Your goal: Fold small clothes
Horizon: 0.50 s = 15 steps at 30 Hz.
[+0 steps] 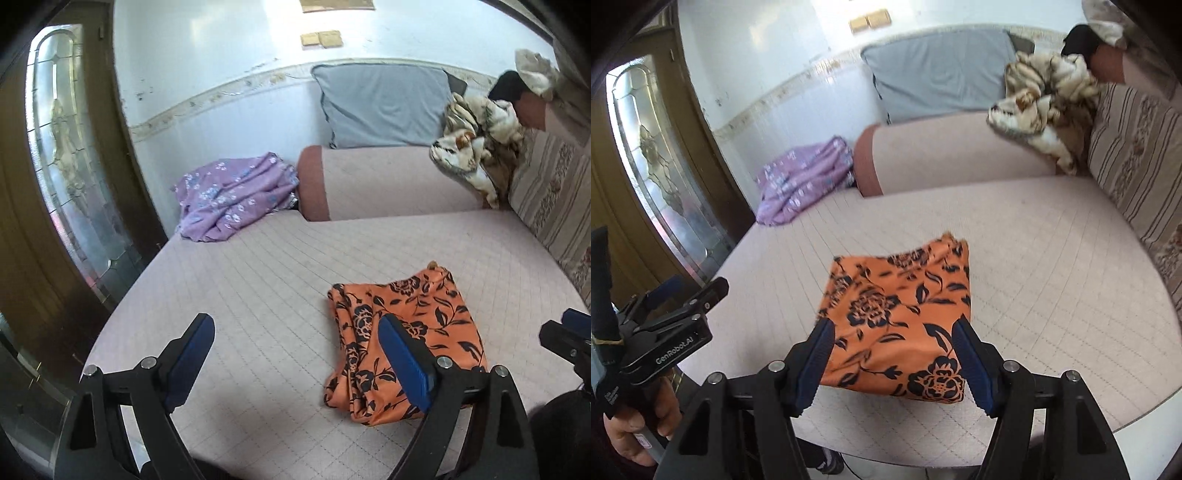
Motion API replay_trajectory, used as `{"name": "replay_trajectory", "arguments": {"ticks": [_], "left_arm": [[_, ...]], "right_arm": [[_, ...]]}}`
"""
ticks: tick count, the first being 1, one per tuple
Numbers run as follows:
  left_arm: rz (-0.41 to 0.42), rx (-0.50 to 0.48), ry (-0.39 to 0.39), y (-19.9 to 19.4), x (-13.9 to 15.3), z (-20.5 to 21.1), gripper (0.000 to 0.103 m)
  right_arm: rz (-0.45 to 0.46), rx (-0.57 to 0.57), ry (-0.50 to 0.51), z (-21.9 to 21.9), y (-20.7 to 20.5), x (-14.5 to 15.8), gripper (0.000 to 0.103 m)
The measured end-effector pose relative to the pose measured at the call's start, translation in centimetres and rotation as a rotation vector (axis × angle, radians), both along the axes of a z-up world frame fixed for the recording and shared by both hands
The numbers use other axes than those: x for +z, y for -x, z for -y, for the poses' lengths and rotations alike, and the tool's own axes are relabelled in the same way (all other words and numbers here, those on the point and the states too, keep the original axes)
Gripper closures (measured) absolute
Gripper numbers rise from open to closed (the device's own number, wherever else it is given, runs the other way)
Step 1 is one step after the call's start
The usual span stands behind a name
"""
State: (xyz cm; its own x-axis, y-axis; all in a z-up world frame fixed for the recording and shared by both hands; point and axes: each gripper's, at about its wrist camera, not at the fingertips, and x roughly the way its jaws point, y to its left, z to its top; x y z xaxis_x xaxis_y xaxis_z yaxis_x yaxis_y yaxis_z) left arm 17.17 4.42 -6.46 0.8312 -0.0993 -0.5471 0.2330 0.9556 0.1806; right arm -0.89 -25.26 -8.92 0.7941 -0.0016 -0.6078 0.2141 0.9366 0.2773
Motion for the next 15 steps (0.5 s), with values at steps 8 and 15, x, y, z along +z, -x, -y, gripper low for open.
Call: {"name": "replay_trajectory", "arguments": {"ticks": [8,15], "left_arm": [[0.085,0.052,0.017,2.6,2.7,-1.6,0.002],[0.125,0.050,0.038,4.4,4.8,-2.6,0.002]], "right_arm": [[0.059,-0.024,0.078,-2.1,2.5,3.0,0.033],[0.086,-0.030,0.119,-3.3,3.8,4.1,0.033]]}}
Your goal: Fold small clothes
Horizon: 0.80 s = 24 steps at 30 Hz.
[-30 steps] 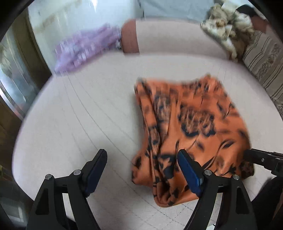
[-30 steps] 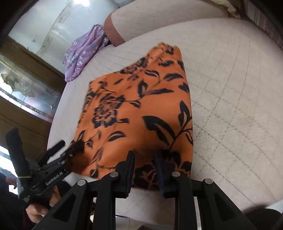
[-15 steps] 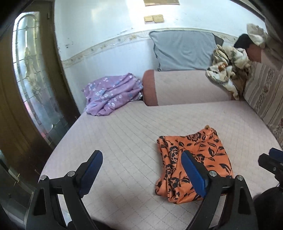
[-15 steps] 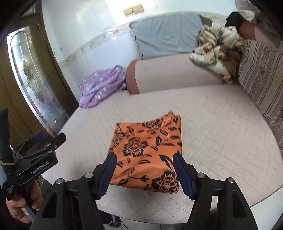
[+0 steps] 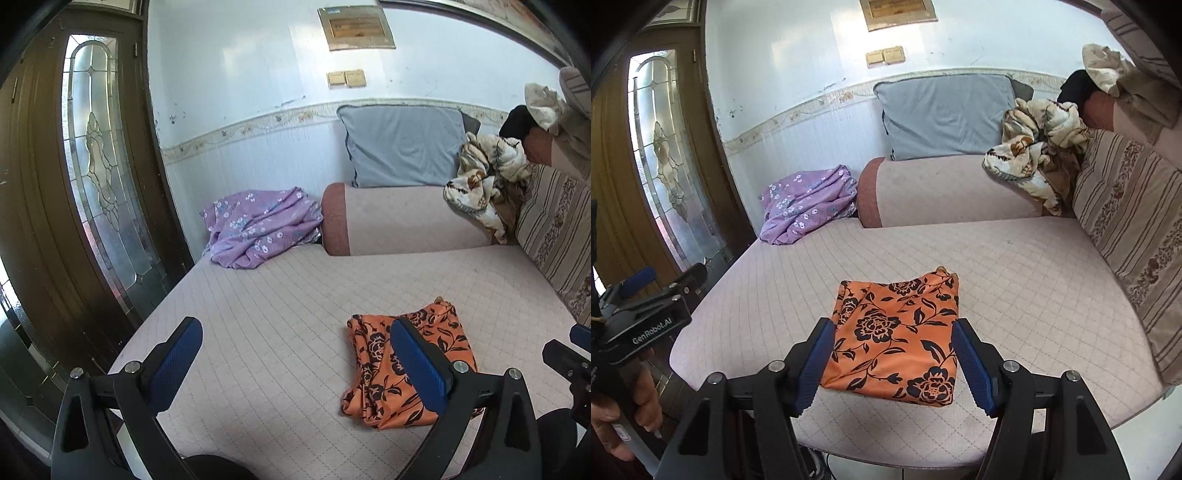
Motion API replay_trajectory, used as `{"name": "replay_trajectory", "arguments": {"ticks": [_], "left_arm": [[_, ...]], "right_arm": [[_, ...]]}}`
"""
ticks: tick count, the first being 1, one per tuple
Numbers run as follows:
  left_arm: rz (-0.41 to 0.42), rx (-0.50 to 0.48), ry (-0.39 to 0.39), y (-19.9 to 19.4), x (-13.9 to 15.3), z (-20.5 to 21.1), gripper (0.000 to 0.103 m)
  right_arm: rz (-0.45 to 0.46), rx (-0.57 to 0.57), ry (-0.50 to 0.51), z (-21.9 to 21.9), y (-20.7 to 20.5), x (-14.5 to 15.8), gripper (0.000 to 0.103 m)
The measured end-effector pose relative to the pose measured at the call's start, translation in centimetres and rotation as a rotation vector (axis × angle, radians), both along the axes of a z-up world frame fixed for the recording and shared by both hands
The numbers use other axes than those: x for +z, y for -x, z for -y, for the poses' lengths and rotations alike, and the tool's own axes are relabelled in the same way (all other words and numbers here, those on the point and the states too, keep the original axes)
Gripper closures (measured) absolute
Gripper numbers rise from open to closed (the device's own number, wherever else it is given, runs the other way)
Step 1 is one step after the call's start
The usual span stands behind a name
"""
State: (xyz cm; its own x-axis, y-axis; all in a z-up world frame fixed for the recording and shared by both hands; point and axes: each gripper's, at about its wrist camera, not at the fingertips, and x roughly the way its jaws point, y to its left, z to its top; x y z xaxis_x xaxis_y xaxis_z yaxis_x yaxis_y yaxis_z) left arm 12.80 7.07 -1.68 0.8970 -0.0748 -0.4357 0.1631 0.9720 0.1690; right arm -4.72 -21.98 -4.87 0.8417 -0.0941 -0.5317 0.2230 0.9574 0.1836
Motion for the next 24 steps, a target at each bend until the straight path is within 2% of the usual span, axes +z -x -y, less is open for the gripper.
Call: {"name": "replay_trajectory", "arguments": {"ticks": [12,19,24], "left_arm": [[0.051,-0.023,0.040,2.0,2.5,-1.1,0.002],[0.053,-0.031,0.059,2.3,3.2,-1.6,0.002],[0.063,-0.037,0.057,2.3,3.3,-1.6,0.002]], "right_arm": [[0.061,-0.029,0.077,-1.7,1.1,2.0,0.033],[0.116,-0.061,0.161,-2.9,1.7,3.5,0.033],[0.130,-0.056,0.174,-3.5,1.5,3.9,0.033]]}}
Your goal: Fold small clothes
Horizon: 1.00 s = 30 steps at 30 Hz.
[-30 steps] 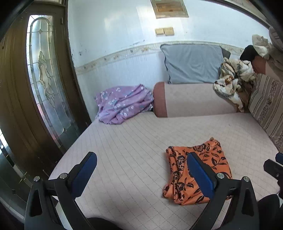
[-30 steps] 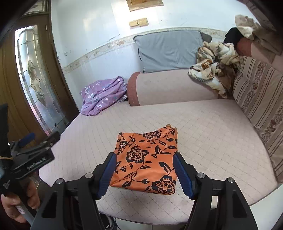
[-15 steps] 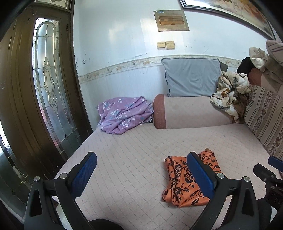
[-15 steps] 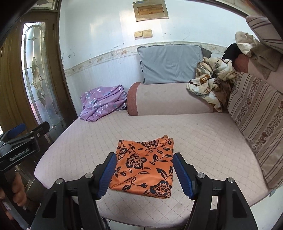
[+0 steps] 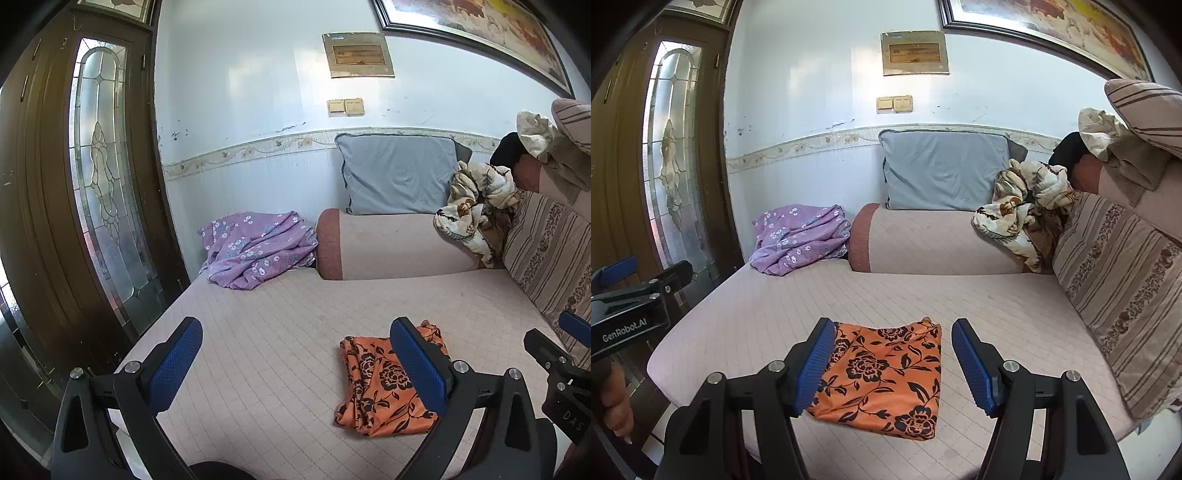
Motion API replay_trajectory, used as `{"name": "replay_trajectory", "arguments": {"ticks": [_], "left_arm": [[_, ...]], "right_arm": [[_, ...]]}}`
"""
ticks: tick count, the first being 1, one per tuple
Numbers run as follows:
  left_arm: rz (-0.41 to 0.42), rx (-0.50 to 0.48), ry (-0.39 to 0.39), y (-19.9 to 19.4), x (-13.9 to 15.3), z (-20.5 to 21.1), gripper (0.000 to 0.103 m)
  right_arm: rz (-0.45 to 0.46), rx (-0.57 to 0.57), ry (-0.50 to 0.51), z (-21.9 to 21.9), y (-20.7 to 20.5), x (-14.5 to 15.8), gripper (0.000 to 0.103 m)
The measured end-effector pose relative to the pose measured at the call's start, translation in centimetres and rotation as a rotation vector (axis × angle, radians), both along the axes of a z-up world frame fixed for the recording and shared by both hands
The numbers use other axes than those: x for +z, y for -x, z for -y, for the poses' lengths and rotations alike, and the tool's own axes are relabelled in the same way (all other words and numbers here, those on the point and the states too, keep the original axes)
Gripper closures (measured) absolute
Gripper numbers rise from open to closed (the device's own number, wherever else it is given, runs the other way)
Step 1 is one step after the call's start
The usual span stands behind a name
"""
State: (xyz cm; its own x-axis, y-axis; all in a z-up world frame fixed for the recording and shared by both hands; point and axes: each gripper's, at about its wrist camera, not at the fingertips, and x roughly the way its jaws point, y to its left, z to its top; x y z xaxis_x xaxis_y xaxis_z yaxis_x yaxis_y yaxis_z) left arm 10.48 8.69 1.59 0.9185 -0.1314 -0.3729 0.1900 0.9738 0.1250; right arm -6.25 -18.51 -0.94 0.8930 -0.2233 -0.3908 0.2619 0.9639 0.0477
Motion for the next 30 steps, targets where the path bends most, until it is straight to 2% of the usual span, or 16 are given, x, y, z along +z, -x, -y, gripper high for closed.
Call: {"name": "replay_trajectory", "arguments": {"ticks": [30], "left_arm": [[-0.020,-0.018,0.015,-1.9,-0.6,-0.3,0.002]], "right_arm": [[-0.032,0.028,0.028,-0.3,-3.1,-1.5,0.033]]}}
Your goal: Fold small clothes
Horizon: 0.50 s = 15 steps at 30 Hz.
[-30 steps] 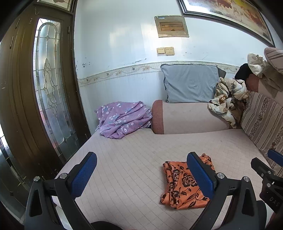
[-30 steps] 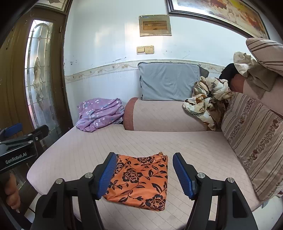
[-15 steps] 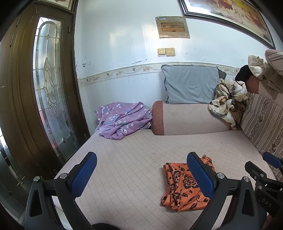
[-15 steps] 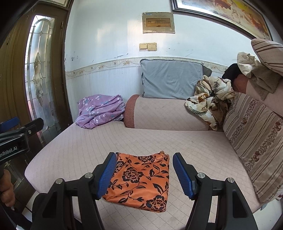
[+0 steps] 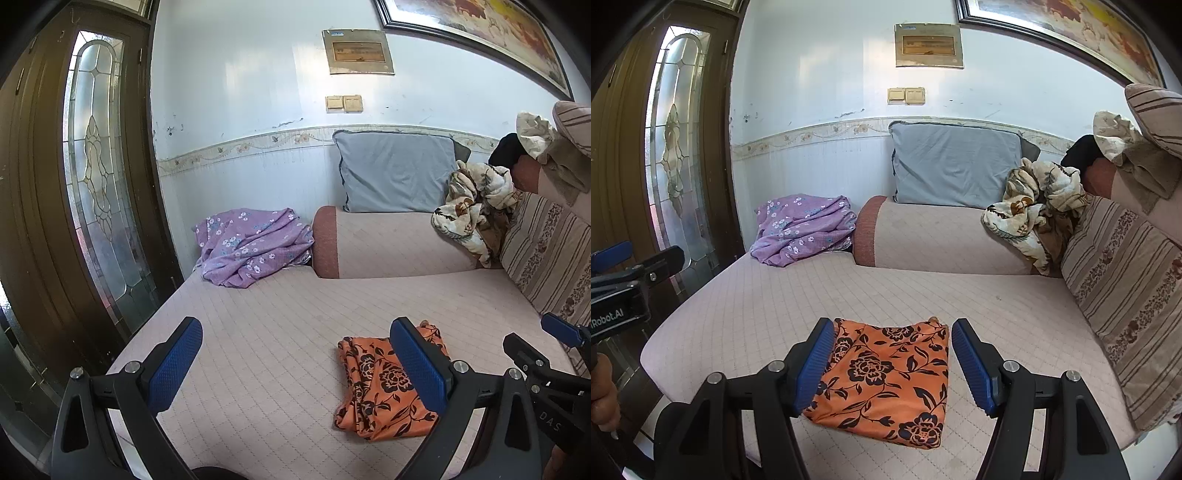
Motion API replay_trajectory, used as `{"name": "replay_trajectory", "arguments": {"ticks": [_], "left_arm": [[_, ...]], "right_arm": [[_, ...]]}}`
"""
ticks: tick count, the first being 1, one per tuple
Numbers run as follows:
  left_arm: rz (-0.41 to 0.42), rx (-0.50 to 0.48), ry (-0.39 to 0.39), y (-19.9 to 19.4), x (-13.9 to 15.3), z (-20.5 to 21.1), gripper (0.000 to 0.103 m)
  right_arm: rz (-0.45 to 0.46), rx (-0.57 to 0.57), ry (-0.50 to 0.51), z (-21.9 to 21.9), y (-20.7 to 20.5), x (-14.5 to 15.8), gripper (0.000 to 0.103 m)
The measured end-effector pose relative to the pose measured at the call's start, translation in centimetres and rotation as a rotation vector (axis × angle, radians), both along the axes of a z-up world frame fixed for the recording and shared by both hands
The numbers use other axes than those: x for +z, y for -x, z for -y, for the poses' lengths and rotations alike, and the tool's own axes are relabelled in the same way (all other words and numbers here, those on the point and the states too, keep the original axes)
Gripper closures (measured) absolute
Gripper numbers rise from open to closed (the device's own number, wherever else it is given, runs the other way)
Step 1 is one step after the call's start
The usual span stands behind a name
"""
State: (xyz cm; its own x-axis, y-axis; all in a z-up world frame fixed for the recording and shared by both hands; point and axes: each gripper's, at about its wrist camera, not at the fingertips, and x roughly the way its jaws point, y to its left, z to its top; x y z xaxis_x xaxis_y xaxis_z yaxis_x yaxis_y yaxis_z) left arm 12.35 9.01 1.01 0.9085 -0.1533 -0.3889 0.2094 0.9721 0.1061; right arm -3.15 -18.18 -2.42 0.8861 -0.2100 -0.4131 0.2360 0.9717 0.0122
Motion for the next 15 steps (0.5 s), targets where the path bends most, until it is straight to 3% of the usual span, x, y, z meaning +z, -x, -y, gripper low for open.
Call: {"name": "replay_trajectory", "arguments": {"ticks": [10,15], "left_arm": [[-0.032,-0.015,0.012,-1.2,-0.7,0.3,0.002],[-0.050,-0.076,0.092,-2.5,-0.8,0.2,0.002]], "right_arm": [[-0.006,0.002,0.001,0.2,-1.1,-0.2,0.033],[-0.028,0.026,-0.012,0.6,-2.4,-0.7,0.033]]}}
